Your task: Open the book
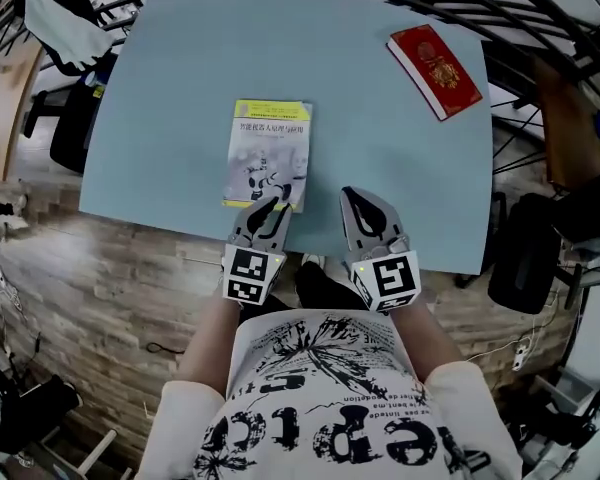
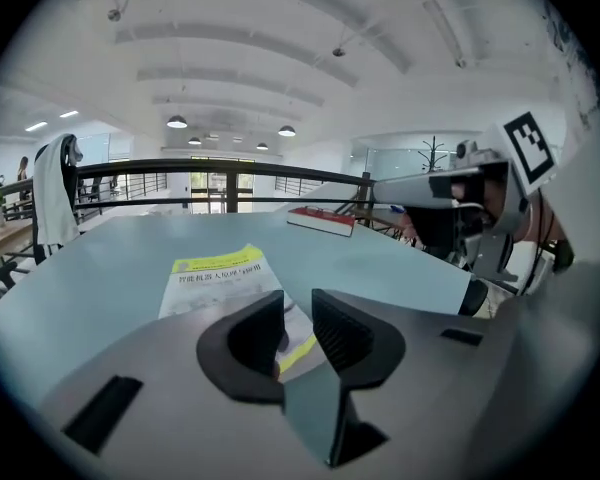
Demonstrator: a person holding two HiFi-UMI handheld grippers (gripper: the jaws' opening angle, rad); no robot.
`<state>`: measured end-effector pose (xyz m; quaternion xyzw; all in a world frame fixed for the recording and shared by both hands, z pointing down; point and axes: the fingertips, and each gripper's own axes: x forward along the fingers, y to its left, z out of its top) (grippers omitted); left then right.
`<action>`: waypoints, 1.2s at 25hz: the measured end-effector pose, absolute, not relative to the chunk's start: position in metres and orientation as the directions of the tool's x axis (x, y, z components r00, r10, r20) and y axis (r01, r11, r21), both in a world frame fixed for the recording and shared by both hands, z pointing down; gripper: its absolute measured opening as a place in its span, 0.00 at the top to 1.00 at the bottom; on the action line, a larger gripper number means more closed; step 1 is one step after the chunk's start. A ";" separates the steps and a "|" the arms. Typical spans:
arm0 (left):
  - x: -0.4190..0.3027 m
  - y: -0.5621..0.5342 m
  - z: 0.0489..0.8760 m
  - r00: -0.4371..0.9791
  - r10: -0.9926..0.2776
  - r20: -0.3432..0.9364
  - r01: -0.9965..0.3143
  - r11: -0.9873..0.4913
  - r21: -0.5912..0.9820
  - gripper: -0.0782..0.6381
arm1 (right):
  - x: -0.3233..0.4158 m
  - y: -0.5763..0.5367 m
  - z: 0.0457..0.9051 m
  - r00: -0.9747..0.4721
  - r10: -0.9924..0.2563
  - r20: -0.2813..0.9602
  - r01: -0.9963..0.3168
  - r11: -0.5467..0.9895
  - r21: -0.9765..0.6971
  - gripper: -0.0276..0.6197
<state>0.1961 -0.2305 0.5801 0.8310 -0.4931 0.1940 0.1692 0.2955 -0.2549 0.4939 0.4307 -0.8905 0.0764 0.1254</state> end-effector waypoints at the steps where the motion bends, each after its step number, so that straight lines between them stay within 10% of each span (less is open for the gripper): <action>1: 0.200 -0.231 0.587 0.440 -0.744 0.502 -0.883 -0.460 0.093 0.75 | 0.296 -0.255 0.497 -0.599 -0.744 0.295 -0.785 0.619 -0.033 0.94; 15: 0.218 -0.236 0.654 0.413 -0.670 0.617 -0.863 -0.504 0.030 0.67 | 0.301 -0.256 0.531 -0.571 -0.736 0.362 -0.801 0.596 -0.052 0.94; 18: 0.215 -0.238 0.653 0.404 -0.677 0.615 -0.867 -0.498 0.021 0.84 | 0.301 -0.253 0.533 -0.561 -0.740 0.372 -0.809 0.586 -0.055 0.94; 30: 0.172 -0.237 0.584 0.521 -0.697 0.492 -0.837 -0.532 0.132 0.86 | 0.263 -0.241 0.504 -0.498 -0.791 0.355 -0.850 0.526 -0.020 0.94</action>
